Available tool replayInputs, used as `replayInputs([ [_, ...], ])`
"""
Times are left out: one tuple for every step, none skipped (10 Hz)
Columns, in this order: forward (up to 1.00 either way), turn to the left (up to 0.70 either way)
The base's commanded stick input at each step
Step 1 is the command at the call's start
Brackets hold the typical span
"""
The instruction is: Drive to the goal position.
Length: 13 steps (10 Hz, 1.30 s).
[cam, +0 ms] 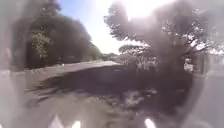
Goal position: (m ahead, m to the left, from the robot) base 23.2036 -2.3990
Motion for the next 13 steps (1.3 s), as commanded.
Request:
replayInputs([
  [0.50,0.00],
  [0.50,0.00],
  [0.50,0.00],
  [0.50,0.00],
  [0.50,0.00],
  [0.50,0.00],
  [0.50,0.00],
  [0.50,0.00],
  [0.50,0.00],
  [0.50,0.00],
  [0.50,0.00],
  [0.50,-0.10],
  [0.50,-0.29],
])
